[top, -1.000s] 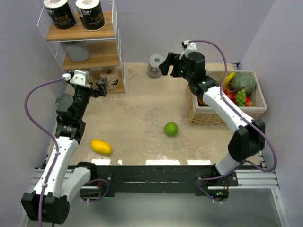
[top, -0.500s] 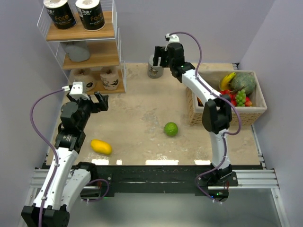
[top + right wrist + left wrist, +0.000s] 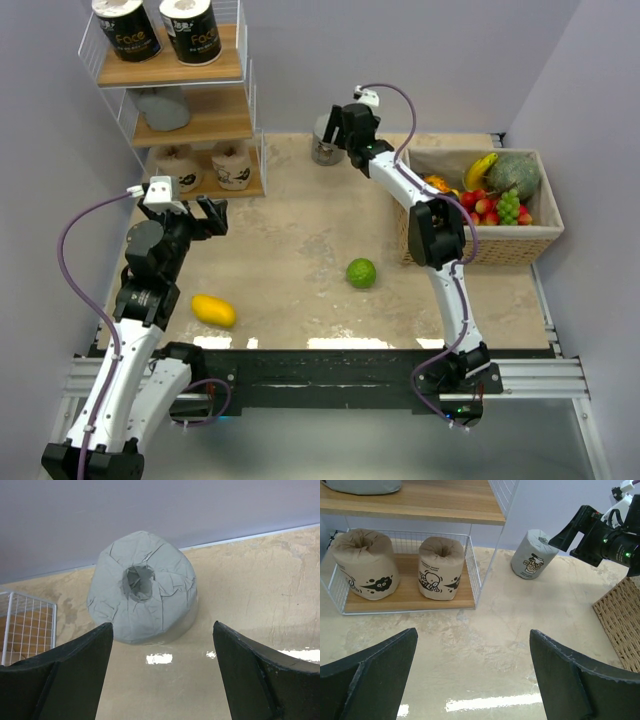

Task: Place and organize the paper towels onto the shelf

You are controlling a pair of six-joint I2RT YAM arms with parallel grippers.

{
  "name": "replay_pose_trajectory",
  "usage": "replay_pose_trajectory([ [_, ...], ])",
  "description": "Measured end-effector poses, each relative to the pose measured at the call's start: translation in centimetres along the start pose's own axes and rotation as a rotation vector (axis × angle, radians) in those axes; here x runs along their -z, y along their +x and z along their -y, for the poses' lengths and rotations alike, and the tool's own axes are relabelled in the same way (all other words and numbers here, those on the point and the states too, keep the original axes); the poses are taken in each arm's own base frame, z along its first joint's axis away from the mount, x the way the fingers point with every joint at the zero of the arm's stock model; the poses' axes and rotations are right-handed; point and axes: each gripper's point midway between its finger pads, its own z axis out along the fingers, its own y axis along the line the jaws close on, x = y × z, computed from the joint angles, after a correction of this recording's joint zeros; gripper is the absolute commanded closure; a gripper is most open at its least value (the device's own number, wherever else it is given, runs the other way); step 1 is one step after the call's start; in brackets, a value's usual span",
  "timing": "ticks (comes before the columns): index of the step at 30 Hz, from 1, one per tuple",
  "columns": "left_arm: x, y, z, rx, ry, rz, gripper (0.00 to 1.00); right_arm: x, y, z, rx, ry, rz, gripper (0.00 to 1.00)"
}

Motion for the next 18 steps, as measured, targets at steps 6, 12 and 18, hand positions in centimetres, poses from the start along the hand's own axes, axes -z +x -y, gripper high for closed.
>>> replay_pose_trajectory([
  [6,-0.1,0.1,0.0,0.000,0.000,-0.005,0.02,-0.9,-0.2,0.9,-0.078,0.016,0.010,0.18],
  [12,-0.1,0.2,0.0,0.000,0.000,-0.007,0.02,-1.7,-1.9,1.9,-0.156,0.015,0.052,0.19],
  [18,-0.1,0.2,0.0,0.000,0.003,-0.007,0.02,-3.4,-1.6,2.2,-0.197,-0.004,0.064,0.20],
])
